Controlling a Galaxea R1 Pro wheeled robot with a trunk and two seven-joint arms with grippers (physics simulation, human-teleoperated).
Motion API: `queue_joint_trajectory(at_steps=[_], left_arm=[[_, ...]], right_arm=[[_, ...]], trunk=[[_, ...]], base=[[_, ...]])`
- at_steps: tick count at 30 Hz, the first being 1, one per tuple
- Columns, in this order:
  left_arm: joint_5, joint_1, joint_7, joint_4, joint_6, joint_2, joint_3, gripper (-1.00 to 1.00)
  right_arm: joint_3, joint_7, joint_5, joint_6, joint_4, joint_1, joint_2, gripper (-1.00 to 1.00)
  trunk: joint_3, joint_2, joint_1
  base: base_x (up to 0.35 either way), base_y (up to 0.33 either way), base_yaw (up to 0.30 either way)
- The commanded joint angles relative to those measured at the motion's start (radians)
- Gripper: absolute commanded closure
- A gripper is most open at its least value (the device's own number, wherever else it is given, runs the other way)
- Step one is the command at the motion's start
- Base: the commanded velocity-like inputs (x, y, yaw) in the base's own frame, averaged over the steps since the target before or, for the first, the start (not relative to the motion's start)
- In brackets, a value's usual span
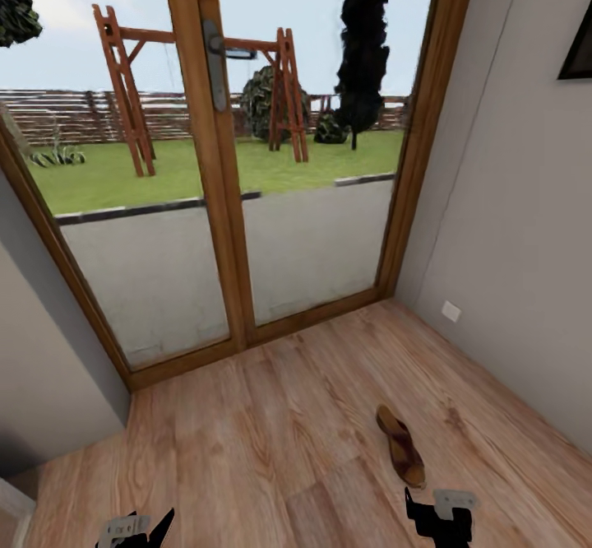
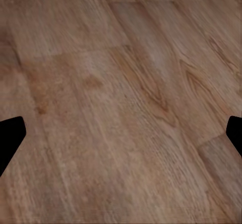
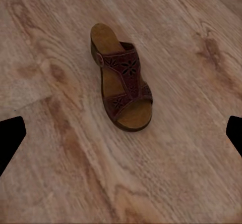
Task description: Pick up the two gym shoes and the two sandals from the corridor floor and place them onto the hallstand (shoe rack) in the corridor, making sure they are on the rack and not on the floor. Arrange them so the two gym shoes are next to each other and the two sandals are next to each other.
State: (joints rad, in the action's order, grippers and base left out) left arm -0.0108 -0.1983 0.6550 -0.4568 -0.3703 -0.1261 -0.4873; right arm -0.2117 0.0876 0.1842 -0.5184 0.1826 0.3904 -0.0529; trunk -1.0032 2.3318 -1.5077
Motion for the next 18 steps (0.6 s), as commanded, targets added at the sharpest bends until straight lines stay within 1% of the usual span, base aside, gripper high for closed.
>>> queue_joint_trajectory(at_steps=[1,4,7,18], left_arm=[[-0.001,-0.001,0.008,0.002,-0.001,0.0,-0.005,-1.0],[-0.001,-0.001,0.008,0.001,-0.001,0.0,-0.005,-1.0],[-0.001,-0.001,0.008,0.001,-0.001,0.0,-0.005,-1.0],[0.0,-0.001,0.008,0.001,-0.002,0.0,-0.005,-1.0]], right_arm=[[-0.005,0.005,0.011,-0.003,-0.001,0.001,0.0,-1.0],[-0.005,0.006,0.011,-0.003,-0.001,0.001,0.001,-1.0],[-0.005,0.006,0.011,-0.003,-0.001,0.001,0.001,-1.0],[-0.005,0.007,0.011,-0.003,-0.002,0.001,0.001,-1.0]], trunk=[[-0.001,0.0,0.0],[0.0,0.0,0.0],[0.002,0.0,0.0],[0.011,0.0,0.0]], base=[[0.281,0.228,-0.008],[0.281,0.228,-0.055],[0.281,0.228,-0.141],[0.278,0.236,-0.229]])
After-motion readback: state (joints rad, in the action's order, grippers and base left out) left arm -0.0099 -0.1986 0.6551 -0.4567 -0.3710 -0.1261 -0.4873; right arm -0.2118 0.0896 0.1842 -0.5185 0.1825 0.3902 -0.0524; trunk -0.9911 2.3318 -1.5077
